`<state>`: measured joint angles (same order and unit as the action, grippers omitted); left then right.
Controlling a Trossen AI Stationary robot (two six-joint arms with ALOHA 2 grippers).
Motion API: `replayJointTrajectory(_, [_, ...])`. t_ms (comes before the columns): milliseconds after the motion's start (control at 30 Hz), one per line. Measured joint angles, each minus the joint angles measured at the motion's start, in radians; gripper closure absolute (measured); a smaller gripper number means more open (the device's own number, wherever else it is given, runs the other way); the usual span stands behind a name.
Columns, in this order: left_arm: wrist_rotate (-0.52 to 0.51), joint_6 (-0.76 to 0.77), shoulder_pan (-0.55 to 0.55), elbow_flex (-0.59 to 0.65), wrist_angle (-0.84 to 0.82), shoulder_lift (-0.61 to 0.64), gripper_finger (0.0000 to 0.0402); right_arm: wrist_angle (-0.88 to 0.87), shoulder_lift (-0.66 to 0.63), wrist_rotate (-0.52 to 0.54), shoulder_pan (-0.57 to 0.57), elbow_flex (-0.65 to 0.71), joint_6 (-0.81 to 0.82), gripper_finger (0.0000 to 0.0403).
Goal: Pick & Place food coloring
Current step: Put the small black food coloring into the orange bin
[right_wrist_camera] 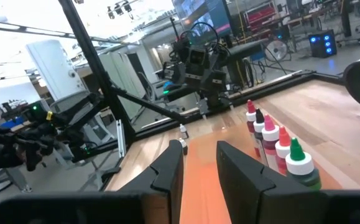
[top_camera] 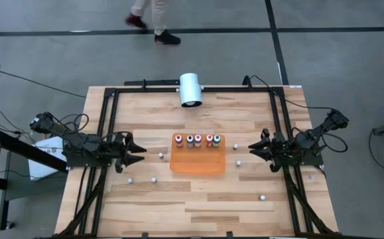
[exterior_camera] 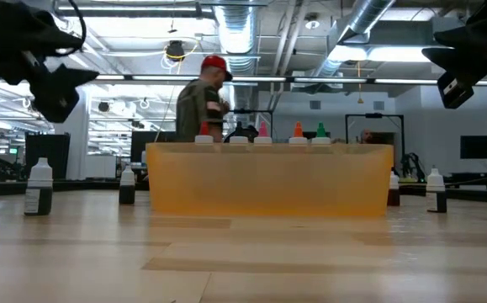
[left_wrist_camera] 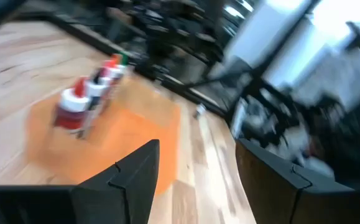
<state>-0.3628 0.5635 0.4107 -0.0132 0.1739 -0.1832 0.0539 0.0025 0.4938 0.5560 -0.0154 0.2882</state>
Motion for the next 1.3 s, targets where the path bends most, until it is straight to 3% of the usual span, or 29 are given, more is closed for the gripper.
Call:
replayJointTrajectory(133, [-0.086, 0.136, 0.000, 0.000, -0.017, 0.000, 0.0198, 0.000, 0.000, 0.000, 0.000, 0.000, 0.000, 0.0316])
replayJointTrajectory(600, [-0.052, 0.271, 0.000, -0.194, -0.421, -0.040, 0.0198, 0.000, 0.000, 0.001, 0.000, 0.000, -0.009, 0.0316])
replayJointTrajectory(967, [-0.023, 0.393, 0.000, -0.352, -0.576, -0.335, 0.0198, 0.000, 0.000, 0.002, 0.000, 0.001, -0.011, 0.0316])
replayJointTrajectory(1300, [0.058, 0.450, -0.063, -0.466, -0.584, -0.603, 0.0198, -0.001, 0.000, 0.002, 0.000, 0.001, -0.011, 0.0316])
